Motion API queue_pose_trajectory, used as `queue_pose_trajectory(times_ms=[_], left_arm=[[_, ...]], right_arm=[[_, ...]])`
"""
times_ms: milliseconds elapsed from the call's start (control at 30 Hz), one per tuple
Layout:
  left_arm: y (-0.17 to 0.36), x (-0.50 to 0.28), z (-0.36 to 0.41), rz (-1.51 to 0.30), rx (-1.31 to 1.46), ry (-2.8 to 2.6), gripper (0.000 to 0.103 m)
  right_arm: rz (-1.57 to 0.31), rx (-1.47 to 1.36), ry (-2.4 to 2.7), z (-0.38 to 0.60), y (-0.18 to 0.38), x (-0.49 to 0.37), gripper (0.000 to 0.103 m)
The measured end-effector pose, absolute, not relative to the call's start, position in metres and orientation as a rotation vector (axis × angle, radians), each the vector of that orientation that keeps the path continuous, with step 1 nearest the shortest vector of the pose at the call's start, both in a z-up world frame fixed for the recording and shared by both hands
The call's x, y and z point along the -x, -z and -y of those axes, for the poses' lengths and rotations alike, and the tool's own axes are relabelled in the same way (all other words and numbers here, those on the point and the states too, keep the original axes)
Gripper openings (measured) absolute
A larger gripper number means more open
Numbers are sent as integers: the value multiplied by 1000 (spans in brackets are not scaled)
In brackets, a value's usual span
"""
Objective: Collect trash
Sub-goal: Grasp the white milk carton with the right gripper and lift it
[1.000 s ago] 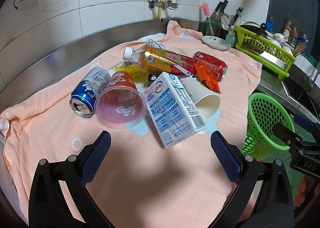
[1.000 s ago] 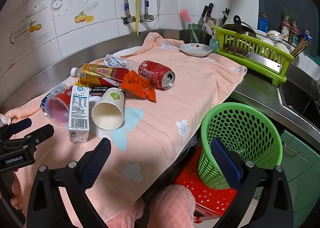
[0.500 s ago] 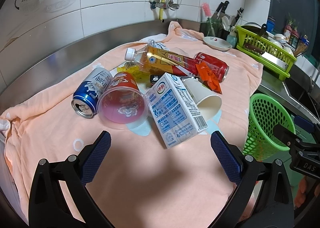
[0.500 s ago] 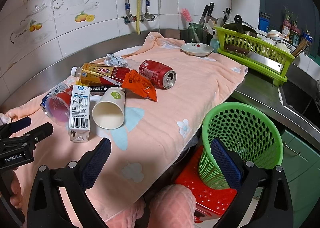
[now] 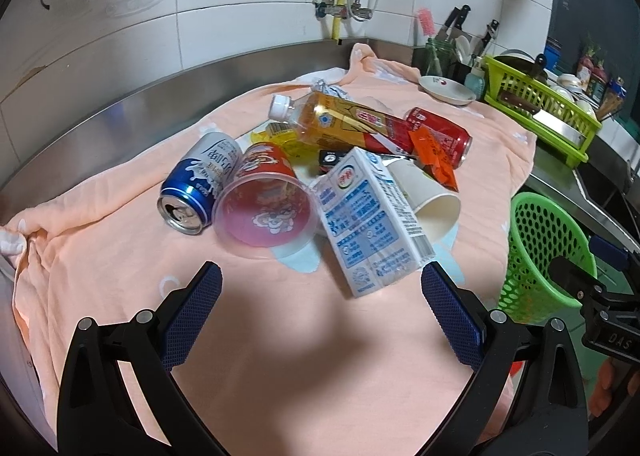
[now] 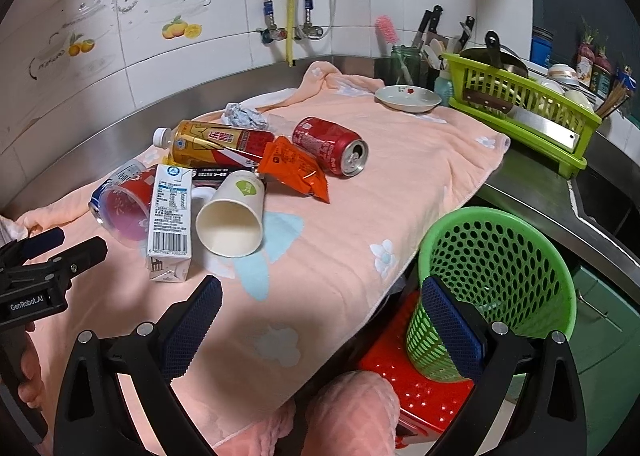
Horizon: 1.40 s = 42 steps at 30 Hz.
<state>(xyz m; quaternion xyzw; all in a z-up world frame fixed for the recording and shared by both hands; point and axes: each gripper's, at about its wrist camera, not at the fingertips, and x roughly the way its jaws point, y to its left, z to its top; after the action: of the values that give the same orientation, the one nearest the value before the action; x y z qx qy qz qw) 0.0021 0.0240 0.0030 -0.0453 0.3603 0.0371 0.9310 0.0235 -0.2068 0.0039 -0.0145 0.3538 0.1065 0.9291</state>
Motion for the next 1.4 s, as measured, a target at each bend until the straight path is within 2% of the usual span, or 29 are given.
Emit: queue_pose_trajectory(times_ms=[433,833,1400], left_arm=[[-3,1,-56,-735,133,-152,98],[-1,8,-93,-731,188,-226,98],[4,23,-134,-721,251,-298,98]], right_arm=[[-731,59,-359,175,-7,-39,97],[-695,187,-535,102,-20,-50,97],[-740,440,-494,21,13,-86,96]])
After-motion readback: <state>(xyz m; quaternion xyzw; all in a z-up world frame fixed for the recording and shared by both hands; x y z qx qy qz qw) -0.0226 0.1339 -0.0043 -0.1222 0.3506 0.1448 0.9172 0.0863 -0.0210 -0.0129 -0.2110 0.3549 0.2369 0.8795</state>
